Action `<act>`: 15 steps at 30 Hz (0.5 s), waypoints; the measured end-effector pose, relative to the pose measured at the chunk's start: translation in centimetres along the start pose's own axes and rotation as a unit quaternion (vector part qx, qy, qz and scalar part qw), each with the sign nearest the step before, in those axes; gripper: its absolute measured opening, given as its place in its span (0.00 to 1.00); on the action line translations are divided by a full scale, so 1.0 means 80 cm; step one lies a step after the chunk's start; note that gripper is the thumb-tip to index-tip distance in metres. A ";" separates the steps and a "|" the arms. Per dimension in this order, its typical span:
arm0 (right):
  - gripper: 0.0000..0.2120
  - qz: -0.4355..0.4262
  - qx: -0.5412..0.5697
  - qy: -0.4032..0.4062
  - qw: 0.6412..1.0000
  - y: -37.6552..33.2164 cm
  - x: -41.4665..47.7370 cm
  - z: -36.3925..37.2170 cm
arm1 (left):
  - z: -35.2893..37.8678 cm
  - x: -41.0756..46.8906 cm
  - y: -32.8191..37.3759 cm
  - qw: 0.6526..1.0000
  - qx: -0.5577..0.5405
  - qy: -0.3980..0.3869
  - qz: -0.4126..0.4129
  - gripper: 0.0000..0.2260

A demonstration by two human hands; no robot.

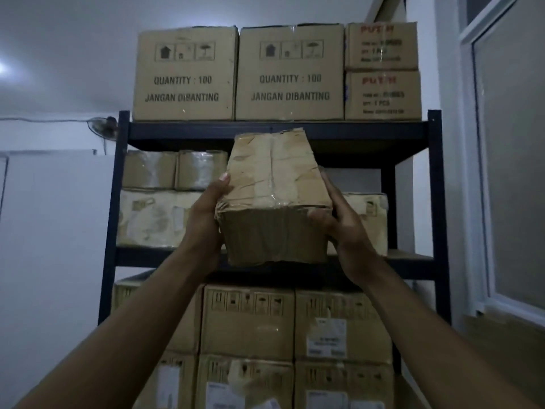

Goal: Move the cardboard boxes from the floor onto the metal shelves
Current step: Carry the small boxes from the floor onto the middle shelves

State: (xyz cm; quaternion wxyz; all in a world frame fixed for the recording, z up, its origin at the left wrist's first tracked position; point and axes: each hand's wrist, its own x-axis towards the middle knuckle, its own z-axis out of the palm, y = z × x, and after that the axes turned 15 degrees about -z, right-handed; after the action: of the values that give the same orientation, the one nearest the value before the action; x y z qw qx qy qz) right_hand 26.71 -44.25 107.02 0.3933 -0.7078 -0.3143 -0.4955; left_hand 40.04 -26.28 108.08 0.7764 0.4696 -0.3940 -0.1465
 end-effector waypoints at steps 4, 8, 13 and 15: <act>0.47 -0.015 -0.012 0.003 1.000 0.052 0.041 0.008 | -0.025 0.042 0.002 0.998 0.049 0.005 0.051 0.24; 0.38 -0.024 -0.023 0.075 0.997 0.096 0.074 0.014 | -0.041 0.079 0.003 0.993 0.084 -0.028 0.073 0.26; 0.37 -0.018 -0.083 0.140 0.986 0.141 0.113 0.019 | -0.054 0.134 -0.001 0.986 0.140 -0.014 0.089 0.28; 0.37 -0.015 -0.100 0.154 0.983 0.160 0.126 0.024 | -0.064 0.159 -0.005 0.982 0.157 -0.003 0.104 0.25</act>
State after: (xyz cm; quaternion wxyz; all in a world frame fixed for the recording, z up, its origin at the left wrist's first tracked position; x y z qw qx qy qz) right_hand 41.35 -48.34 113.05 0.3566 -0.6544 -0.2091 -0.6331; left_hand 52.15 -30.96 112.49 0.7027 0.5419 -0.4610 -0.0020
